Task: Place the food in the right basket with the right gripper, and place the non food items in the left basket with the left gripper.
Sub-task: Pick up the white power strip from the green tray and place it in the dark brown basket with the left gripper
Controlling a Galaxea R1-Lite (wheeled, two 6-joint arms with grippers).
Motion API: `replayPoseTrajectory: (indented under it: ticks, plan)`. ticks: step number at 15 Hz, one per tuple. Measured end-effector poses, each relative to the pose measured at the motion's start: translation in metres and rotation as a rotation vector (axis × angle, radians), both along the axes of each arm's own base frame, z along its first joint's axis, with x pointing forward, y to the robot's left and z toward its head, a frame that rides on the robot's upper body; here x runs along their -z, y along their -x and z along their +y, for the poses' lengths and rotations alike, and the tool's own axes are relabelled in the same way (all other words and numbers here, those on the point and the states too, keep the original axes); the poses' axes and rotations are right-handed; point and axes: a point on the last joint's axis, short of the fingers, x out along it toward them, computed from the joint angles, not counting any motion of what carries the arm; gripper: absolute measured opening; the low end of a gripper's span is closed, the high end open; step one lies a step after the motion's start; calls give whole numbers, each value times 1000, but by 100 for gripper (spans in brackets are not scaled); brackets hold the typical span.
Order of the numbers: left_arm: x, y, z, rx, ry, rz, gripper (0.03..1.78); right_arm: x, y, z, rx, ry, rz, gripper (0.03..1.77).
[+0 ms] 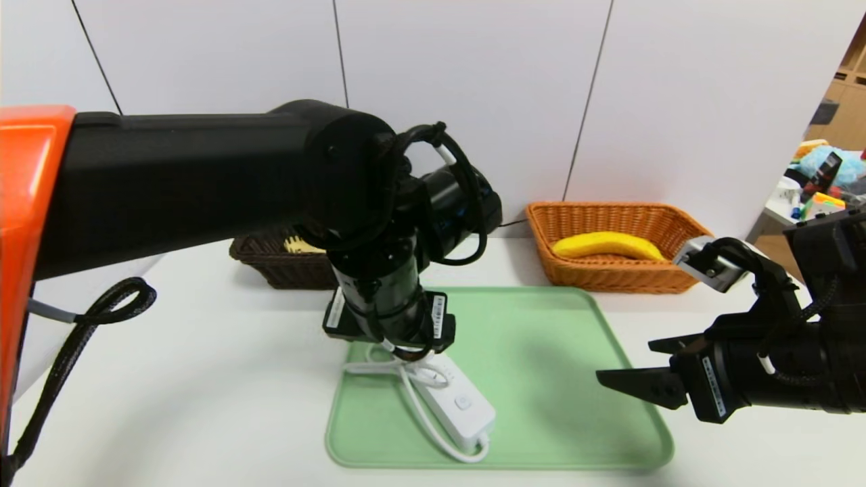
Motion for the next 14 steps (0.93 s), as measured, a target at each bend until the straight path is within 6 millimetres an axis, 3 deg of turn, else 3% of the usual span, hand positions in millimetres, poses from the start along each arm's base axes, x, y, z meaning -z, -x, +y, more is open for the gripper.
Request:
replayPoseTrajectory:
  ticks: [8, 14]
  plan:
    - [-16, -33, 45, 537, -119, -11, 169, 8, 4, -4, 11, 11, 25, 170]
    - [-5, -68, 63, 1000, -118, -94, 169, 13, 10, -8, 19, 16, 40, 170]
